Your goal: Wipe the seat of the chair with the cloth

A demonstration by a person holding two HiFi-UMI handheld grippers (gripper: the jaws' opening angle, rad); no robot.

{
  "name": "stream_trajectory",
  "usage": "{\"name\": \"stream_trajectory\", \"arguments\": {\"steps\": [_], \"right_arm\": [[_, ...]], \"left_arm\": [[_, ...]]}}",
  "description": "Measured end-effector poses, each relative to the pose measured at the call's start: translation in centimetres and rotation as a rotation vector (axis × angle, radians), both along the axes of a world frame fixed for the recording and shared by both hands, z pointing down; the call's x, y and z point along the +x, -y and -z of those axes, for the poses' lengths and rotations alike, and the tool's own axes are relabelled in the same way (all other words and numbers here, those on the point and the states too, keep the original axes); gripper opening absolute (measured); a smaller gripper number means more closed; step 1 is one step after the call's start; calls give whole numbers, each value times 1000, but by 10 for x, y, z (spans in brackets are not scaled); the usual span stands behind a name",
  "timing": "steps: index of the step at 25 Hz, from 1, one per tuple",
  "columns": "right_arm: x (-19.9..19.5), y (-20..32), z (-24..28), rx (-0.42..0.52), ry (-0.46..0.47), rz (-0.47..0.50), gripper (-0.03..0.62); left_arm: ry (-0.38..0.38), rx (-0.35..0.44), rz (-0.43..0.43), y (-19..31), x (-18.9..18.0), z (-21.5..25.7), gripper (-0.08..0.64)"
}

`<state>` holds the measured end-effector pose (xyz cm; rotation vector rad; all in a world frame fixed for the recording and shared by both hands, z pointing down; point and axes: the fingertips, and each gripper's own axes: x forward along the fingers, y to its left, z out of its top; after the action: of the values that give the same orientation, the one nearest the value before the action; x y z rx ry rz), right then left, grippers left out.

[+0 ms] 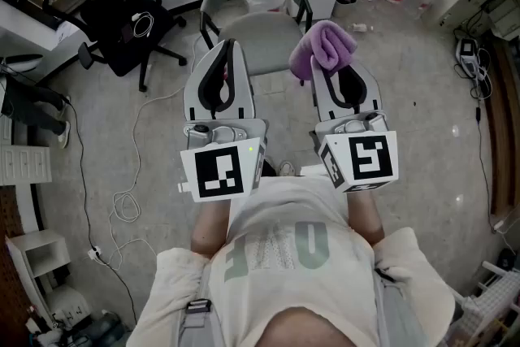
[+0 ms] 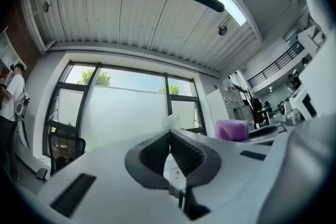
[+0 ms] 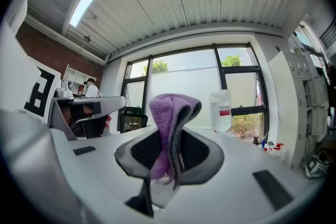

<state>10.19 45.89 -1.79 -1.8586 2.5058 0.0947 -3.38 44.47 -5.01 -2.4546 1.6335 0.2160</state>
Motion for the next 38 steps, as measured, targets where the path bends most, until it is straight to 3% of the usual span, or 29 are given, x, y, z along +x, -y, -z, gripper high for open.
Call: {"name": "stream_trajectory", "arguments": {"steps": [7,12,16,27,38], "right_arm": [[-2,5,-4,-4,-13,17,89],[4,8,-13,-38,-14,26,88],[5,8,-24,-75,24,8,89],[9,8,-39,-114,100,82,89],[14,51,-55,-129,95,64,89]], "left_arm": [[-9,-10,8,6,4,6,12],[27,-40,32,8,-5,-4,12],[23,-73,57,7,-20,-15,12],[32,-95,85,5,-27,-24,12],[15,-78,86,54,-33,-26,12]]}}
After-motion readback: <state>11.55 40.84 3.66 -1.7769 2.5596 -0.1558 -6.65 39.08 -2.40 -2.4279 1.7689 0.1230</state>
